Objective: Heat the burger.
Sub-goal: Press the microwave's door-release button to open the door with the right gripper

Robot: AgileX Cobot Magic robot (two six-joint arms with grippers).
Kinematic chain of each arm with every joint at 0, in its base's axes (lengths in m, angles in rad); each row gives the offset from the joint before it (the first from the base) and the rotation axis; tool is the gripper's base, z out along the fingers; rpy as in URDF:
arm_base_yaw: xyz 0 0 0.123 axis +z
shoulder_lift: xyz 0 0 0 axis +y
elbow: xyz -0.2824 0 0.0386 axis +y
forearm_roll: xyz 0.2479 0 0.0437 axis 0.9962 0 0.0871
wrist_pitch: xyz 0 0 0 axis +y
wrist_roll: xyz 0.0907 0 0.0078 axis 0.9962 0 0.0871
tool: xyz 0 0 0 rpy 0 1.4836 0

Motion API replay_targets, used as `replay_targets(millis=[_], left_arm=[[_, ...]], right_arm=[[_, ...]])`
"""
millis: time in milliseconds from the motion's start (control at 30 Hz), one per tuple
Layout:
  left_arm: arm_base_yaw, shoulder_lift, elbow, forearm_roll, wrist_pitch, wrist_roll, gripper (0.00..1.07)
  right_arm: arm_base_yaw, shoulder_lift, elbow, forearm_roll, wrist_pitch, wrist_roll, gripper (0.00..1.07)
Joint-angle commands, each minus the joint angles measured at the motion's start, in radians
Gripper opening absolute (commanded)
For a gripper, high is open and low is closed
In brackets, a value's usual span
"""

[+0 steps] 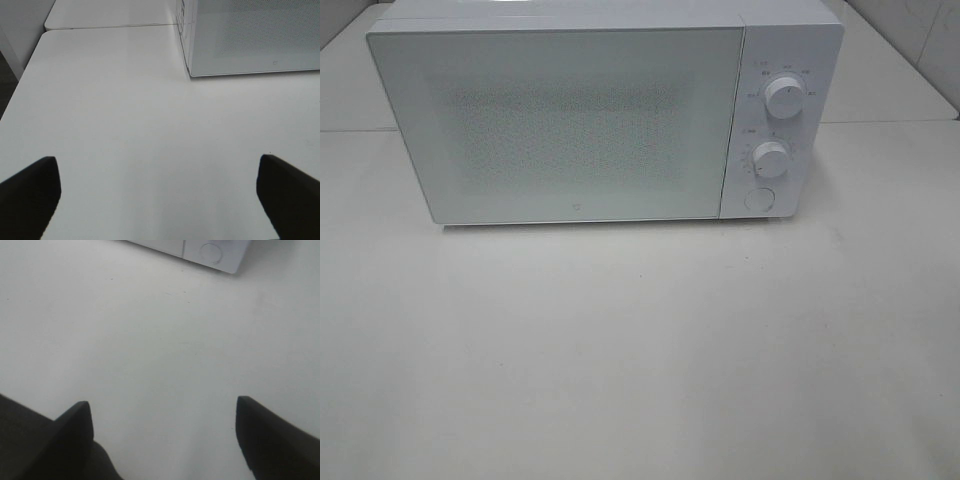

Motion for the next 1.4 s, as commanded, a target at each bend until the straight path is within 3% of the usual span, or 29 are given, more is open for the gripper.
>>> replay_targets(millis=[33,267,433,867,1400], left_arm=[[0.005,-0.013,0.000,0.003,0.006,-0.001,1.01],[0.005,-0.013,0.000,0.003,0.006,-0.001,1.01],[0.005,-0.013,0.000,0.003,0.006,-0.001,1.01],[0.005,-0.013,0.000,0.003,0.006,-0.001,1.01],[0.005,-0.013,0.000,0.002,0.006,-0.001,1.01]], right_arm=[[-0.106,-0.125,0.027,0.003,0.010,0.012,0.76],[-0.221,-0.270,0.036,0.018,0.010,0.022,0.76],[-0.289,-0.379,0.027,0.025,0.139,0.064,0.76],[-0.297,-0.570,0.052,0.032,0.166,0.065,0.76],[-0.326,-0.573,0.051,0.040,0.164,0.061,0.76]])
